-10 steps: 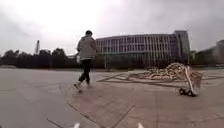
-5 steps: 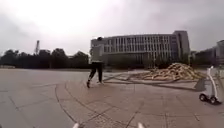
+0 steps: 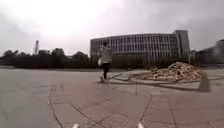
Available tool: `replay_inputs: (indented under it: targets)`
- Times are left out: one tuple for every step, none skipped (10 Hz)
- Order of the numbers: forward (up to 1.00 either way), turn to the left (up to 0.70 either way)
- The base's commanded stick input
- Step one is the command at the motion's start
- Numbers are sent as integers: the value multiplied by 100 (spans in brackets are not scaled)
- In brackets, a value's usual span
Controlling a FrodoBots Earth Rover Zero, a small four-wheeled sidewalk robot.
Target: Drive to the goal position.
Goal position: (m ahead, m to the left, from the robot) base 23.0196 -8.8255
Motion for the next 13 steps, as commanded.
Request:
replay_inputs:
  targets:
    - [50,0]
    - [50,0]
    - [50,0]
    - [50,0]
    - [50,0]
    - [50,0]
    - [50,0]
    - [50,0]
    - [50,0]
    - [50,0]
    - [50,0]
    - [50,0]
    - [50,0]
